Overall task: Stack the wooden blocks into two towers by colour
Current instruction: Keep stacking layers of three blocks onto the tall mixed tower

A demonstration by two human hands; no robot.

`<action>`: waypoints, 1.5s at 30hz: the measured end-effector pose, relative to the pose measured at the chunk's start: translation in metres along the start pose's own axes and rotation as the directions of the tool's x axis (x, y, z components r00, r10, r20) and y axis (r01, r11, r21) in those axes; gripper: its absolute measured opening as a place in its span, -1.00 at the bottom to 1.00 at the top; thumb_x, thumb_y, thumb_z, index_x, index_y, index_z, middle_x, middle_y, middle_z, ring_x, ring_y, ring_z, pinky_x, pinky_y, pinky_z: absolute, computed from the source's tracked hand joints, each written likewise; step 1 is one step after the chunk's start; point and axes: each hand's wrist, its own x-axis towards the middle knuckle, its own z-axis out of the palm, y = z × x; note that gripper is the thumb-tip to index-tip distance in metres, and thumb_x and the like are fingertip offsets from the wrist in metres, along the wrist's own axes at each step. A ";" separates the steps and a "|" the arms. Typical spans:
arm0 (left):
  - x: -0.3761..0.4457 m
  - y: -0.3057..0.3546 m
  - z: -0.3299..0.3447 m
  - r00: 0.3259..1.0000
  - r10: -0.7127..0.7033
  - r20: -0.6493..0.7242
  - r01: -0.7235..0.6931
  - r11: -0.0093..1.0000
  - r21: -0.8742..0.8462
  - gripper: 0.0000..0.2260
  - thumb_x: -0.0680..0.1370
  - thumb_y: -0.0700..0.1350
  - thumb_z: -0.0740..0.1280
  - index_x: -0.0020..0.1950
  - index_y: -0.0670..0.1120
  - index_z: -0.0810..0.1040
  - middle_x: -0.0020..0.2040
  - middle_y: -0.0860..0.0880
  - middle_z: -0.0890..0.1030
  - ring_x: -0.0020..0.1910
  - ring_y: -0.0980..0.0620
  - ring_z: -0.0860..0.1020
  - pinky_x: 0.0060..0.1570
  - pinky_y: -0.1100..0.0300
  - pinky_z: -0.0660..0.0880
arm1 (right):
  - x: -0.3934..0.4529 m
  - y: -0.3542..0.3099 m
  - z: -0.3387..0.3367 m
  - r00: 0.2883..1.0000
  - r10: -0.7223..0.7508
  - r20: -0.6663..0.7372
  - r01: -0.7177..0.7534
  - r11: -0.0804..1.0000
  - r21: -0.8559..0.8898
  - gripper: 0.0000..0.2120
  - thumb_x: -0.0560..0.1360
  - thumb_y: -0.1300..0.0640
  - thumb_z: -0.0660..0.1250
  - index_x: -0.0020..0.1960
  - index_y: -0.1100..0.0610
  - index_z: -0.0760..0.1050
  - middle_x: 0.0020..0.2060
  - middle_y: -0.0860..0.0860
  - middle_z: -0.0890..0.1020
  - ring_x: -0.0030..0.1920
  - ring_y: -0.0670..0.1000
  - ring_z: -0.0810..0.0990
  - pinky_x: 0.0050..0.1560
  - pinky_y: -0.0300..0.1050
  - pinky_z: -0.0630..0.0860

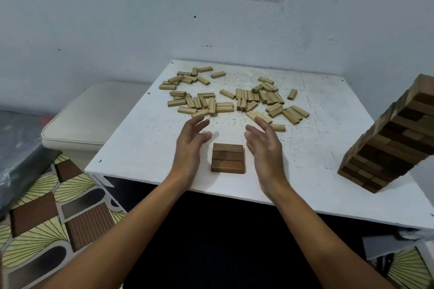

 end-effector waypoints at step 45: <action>0.046 0.104 0.001 0.672 0.485 0.560 -0.720 0.604 0.342 -0.17 0.20 0.06 0.57 0.39 -0.14 0.35 0.16 0.10 0.59 0.24 0.09 0.55 0.24 0.03 0.47 | 0.007 -0.106 -0.067 0.743 -0.499 0.445 0.667 0.512 -0.540 -0.10 0.25 0.05 0.53 0.46 -0.14 0.15 0.16 -0.09 0.52 0.21 -0.14 0.46 0.24 -0.37 0.34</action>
